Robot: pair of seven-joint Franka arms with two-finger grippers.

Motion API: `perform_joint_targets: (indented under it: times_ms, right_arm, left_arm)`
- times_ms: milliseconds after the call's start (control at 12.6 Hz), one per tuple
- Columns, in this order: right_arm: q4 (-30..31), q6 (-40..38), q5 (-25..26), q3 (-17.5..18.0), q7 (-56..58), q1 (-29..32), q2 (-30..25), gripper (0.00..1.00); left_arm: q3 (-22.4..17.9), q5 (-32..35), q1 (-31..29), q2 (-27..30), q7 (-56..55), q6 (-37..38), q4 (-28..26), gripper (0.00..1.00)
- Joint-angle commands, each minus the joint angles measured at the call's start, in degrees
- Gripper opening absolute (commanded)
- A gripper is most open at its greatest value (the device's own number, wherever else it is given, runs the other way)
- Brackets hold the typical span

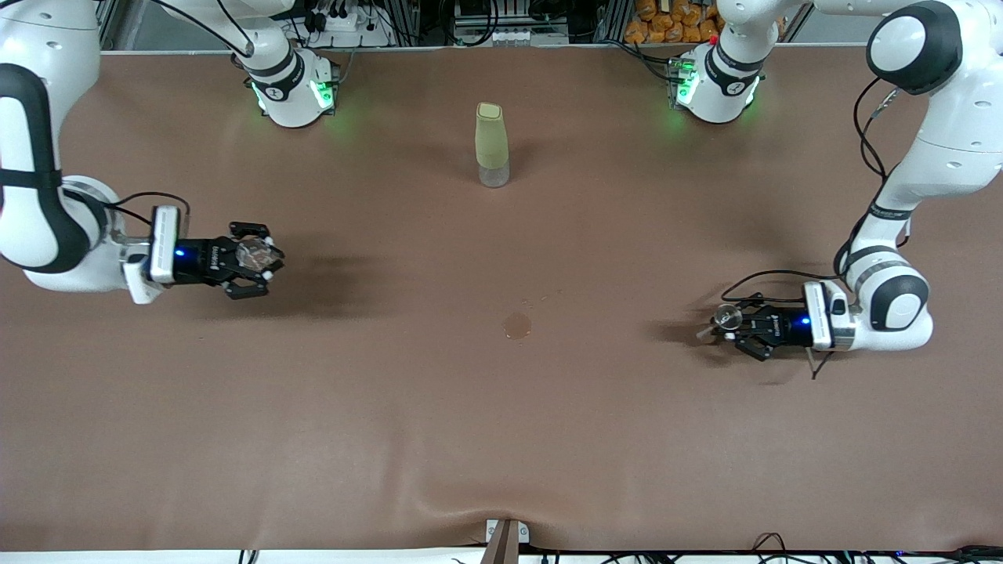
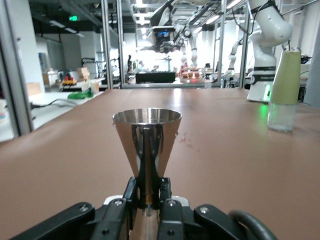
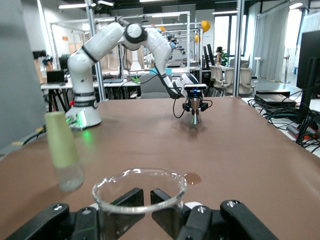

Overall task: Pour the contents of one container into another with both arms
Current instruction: 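Carry the glass back with the right gripper while the left gripper returns the jigger, then lower the jigger and glass onto the table and open both grippers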

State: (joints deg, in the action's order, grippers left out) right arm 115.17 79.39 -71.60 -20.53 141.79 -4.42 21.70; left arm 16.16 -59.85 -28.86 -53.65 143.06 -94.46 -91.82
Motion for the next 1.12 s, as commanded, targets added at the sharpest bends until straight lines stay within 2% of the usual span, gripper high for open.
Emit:
perform_joint_targets:
  times_ms: [0,239,478,637,876,1035]
  right_arm:
    - [0.4,-3.8,4.2,-0.8,8.3,4.6,2.1,0.00]
    - [0.0,-6.9,5.6,-0.9,15.3,9.6,7.5,0.00]
    - [-1.6,-7.8,5.0,-0.6,23.1,10.7,15.6,0.00]
    - [-2.6,-8.1,4.5,-0.6,26.2,10.7,18.9,0.00]
    - [-4.0,-7.0,0.4,-0.5,29.6,10.6,22.9,0.00]
    - [-8.4,-6.9,-2.8,-0.2,31.3,9.8,27.8,0.00]
  left_arm:
    - [-2.0,1.0,-2.1,-0.6,0.8,0.9,0.1,0.00]
    - [-2.1,1.0,-4.8,-1.3,0.6,1.0,0.1,0.00]
    - [-2.2,1.0,-6.1,-1.8,0.1,1.8,-0.1,0.00]
    - [-2.2,1.0,-6.3,-2.1,0.1,2.7,-0.1,0.00]
    - [-2.2,1.0,-6.4,-2.9,-0.4,3.9,-0.5,0.00]
    - [-2.2,1.0,-6.4,-3.3,-0.2,4.1,-0.5,0.00]
